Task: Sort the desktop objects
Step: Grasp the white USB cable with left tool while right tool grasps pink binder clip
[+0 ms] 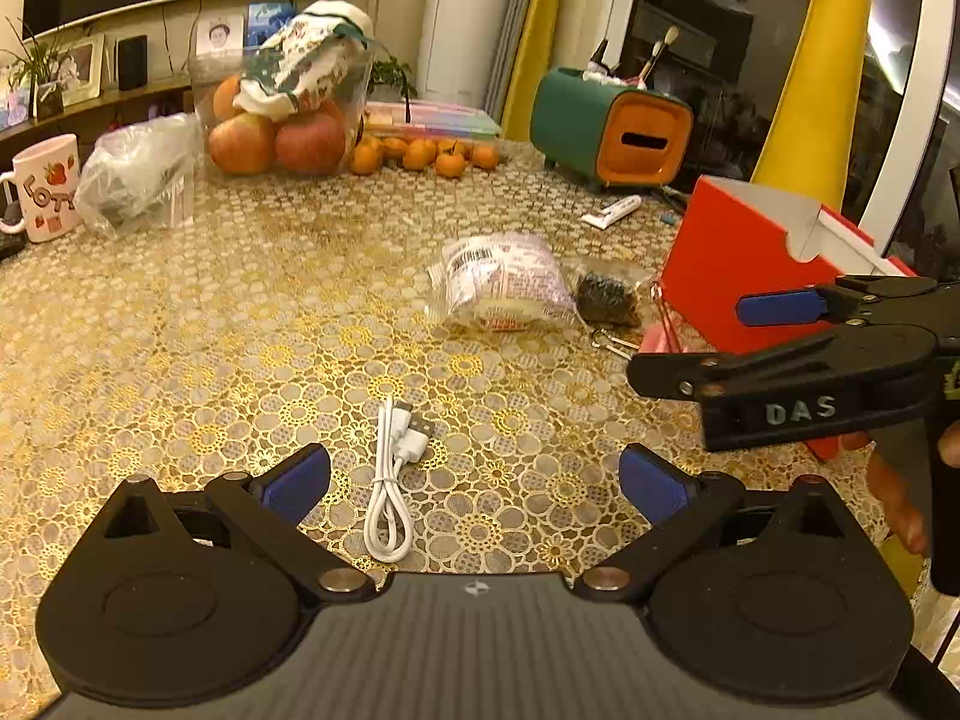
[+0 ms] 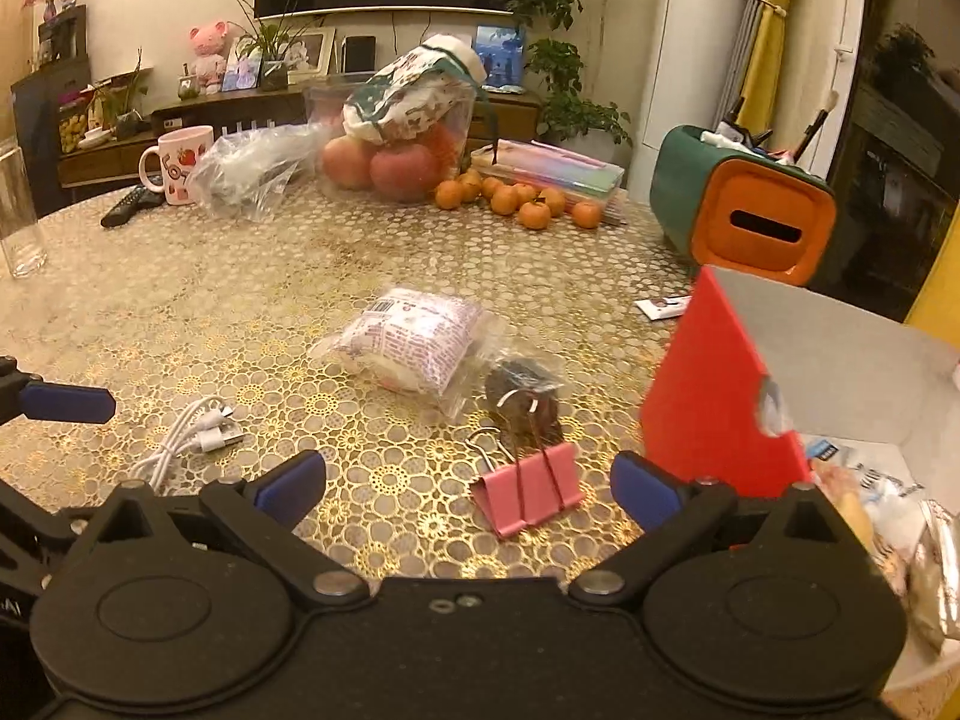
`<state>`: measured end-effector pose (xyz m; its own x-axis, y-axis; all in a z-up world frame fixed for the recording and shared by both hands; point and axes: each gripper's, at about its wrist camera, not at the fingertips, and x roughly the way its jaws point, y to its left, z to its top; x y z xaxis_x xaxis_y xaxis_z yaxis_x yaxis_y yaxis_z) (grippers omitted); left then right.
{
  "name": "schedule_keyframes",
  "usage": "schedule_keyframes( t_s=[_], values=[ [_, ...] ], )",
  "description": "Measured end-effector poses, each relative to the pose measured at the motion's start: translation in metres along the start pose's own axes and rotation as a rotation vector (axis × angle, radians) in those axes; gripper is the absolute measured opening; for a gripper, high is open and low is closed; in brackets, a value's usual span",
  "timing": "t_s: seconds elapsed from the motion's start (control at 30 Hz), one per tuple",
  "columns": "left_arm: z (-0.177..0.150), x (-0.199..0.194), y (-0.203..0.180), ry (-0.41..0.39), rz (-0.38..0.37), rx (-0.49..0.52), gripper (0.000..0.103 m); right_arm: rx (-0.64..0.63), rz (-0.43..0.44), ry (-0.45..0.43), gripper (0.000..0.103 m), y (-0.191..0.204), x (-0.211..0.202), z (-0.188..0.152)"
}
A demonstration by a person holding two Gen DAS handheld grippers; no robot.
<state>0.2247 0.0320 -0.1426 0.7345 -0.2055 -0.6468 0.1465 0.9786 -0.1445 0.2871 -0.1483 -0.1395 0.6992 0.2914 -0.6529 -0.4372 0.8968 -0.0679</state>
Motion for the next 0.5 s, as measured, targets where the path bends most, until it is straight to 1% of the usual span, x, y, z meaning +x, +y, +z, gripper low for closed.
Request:
schedule_keyframes(
  t_s=[0.17,0.33,0.5],
  values=[
    [-0.002,0.011,0.001,0.021,-0.007,-0.006,0.103,0.07,-0.038,0.021,0.099,-0.002,0.019,-0.003],
    [-0.002,0.017,0.0,0.025,-0.005,0.011,0.103,0.156,-0.078,0.04,0.099,-0.011,0.038,-0.006],
    [-0.002,0.026,0.002,0.037,-0.004,0.008,0.103,0.182,-0.09,0.061,0.096,-0.015,0.052,-0.009]
  ],
)
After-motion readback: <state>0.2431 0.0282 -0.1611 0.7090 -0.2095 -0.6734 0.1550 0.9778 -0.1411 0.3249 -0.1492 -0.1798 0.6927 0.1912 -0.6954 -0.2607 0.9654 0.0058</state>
